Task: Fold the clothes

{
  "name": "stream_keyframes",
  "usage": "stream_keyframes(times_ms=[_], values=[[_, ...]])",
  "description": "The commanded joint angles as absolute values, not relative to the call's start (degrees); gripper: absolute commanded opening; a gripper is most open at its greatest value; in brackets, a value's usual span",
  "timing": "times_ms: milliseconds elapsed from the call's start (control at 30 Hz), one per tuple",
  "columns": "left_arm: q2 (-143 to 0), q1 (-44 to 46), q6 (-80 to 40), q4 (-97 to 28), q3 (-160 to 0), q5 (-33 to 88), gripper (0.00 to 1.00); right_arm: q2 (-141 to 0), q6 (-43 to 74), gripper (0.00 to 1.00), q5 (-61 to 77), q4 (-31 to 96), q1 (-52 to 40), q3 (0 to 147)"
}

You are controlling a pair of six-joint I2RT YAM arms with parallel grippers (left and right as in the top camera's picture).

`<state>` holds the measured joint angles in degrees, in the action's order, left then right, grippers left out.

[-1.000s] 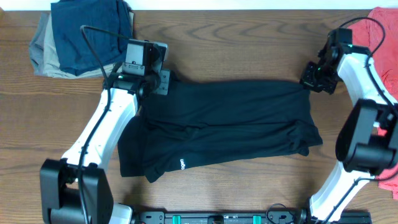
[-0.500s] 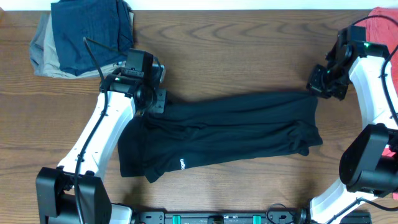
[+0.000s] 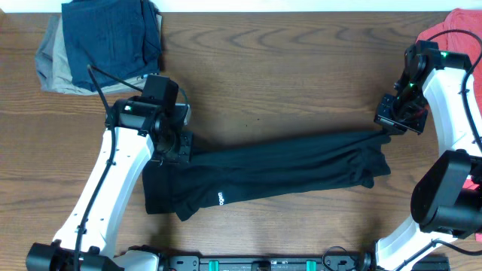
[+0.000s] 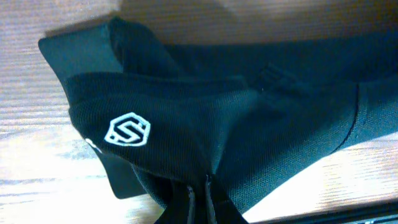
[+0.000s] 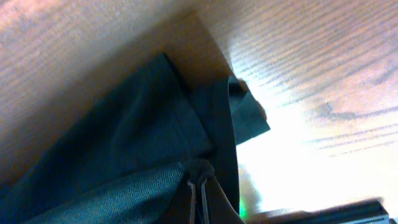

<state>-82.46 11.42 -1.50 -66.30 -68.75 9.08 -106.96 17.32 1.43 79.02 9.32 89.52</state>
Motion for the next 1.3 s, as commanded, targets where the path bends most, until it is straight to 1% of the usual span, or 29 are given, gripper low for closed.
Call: stream_keyframes(times_ms=[0,167,367,500,567,600,633,667,700,733,800,867,933,1033,1067,1100,1133,1167,1200,1267], values=[[-82.67,11.22,-1.61,-67.33,-67.83,8.99,0.06,-106.00,16.43,0.01,-0.19,80.31,9.06,89.76],[-83.24,11.22,-1.65,-68.12,-65.36,9.02,0.07,-106.00,16.40,0.01,-0.19,81.71,8.58,89.06],[-83.44,11.22,-2.17,-66.83,-60.20,9.04,0.07,-106.00,15.79,0.07,-0.19,81.62,8.56,87.18],[-83.59,11.22,-4.95,-66.39,-58.30,9.06,0.08,-106.00,15.77,0.10,-0.19,81.71,8.56,86.78],[-83.59,11.22,-5.26,-66.43,-58.06,10.61,0.08,-106.00,15.77,0.28,-0.19,82.04,8.56,86.78],[-83.59,11.22,-5.26,-66.46,-58.04,11.66,0.17,-106.00,15.77,0.44,-0.19,82.13,8.56,86.78],[-83.59,11.22,-5.26,-66.57,-58.04,13.23,0.33,-106.00,15.75,0.63,-0.19,82.13,8.56,86.78],[-83.59,11.22,-5.26,-66.63,-58.04,14.55,0.54,-106.00,15.75,0.74,-0.19,82.11,8.56,86.78],[-83.59,11.22,-5.26,-66.67,-58.04,15.94,0.72,-106.00,15.73,0.79,-0.19,82.11,8.56,86.78],[-83.59,11.22,-5.26,-66.78,-58.04,16.91,0.82,-106.00,15.57,0.81,-0.19,82.08,8.56,86.78],[-83.59,11.22,-5.26,-67.00,-58.04,17.45,0.85,-106.00,15.57,0.83,-0.19,82.04,8.56,86.78],[-83.59,11.22,-5.26,-67.20,-58.04,17.43,0.91,-106.00,15.57,0.84,-0.19,81.80,8.56,86.78],[-83.59,11.22,-5.26,-66.81,-58.04,17.43,0.93,-106.00,15.57,0.85,0.12,81.49,8.56,86.78],[-83.59,11.22,-5.28,-64.16,-58.04,17.61,0.92,-106.00,15.57,0.85,1.93,80.44,8.54,86.78],[-83.59,11.22,-5.28,-63.11,-58.04,17.61,0.88,-106.00,15.55,0.85,3.07,80.16,8.49,86.78],[-83.59,11.25,-5.28,-62.28,-58.04,17.67,0.82,-106.02,15.55,0.83,4.19,79.85,8.36,86.78],[-83.59,11.31,-5.26,-61.58,-58.04,18.41,0.70,-106.02,15.31,0.78,5.52,79.50,8.10,86.78],[-83.59,11.46,-5.26,-61.19,-58.04,19.33,0.52,-106.02,14.46,0.68,6.98,79.46,7.70,86.76],[-83.59,11.70,-5.23,-60.88,-58.00,20.47,0.34,-106.02,13.26,0.49,8.51,79.48,7.16,86.76],[-83.59,12.62,-5.26,-60.14,-57.67,21.58,0.10,-106.02,10.48,0.15,11.07,79.46,5.56,86.39]])
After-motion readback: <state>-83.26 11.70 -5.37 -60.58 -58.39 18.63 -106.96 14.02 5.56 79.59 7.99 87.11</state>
